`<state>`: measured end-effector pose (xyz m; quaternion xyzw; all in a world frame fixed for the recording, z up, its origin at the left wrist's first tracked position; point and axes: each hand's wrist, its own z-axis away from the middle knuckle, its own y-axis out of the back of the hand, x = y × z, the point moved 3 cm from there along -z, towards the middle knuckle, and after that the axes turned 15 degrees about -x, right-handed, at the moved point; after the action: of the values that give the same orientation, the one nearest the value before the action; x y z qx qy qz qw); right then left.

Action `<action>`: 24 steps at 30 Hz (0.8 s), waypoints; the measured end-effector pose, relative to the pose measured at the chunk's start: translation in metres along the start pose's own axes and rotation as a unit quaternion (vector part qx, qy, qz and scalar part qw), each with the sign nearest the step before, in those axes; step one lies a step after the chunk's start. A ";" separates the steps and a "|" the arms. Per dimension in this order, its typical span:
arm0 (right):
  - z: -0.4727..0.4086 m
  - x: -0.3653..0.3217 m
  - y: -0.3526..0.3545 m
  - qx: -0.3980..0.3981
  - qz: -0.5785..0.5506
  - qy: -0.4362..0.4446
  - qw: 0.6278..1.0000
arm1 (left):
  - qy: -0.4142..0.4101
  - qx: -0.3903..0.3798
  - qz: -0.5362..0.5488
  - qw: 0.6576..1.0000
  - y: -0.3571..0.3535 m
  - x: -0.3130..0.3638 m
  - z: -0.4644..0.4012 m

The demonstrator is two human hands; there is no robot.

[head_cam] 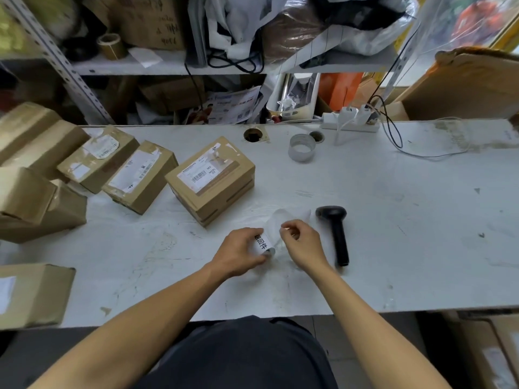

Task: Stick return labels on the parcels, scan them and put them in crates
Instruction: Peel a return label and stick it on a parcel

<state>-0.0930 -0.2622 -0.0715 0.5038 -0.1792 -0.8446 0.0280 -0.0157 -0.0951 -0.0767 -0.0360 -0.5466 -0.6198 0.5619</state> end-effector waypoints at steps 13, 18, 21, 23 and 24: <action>-0.012 -0.014 -0.022 -0.221 -0.379 -0.064 0.896 | -0.107 0.053 0.081 0.990 0.035 0.005 0.024; -0.012 -0.015 -0.024 -0.174 -0.375 -0.027 0.910 | -0.025 0.155 0.086 0.984 0.034 0.000 0.031; -0.011 -0.013 -0.025 -0.161 -0.350 -0.029 0.922 | 0.005 0.056 0.172 0.984 0.027 0.000 0.028; -0.011 -0.009 -0.026 -0.159 -0.312 -0.036 0.936 | 0.003 0.022 0.246 0.969 0.026 -0.001 0.028; -0.011 -0.007 -0.026 -0.161 -0.303 -0.037 0.939 | 0.003 0.009 0.271 0.963 0.026 -0.003 0.028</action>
<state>-0.0770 -0.2393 -0.0791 0.4913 0.1191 -0.8487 -0.1553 -0.0114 -0.0671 -0.0508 -0.1754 -0.5202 -0.4393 0.7110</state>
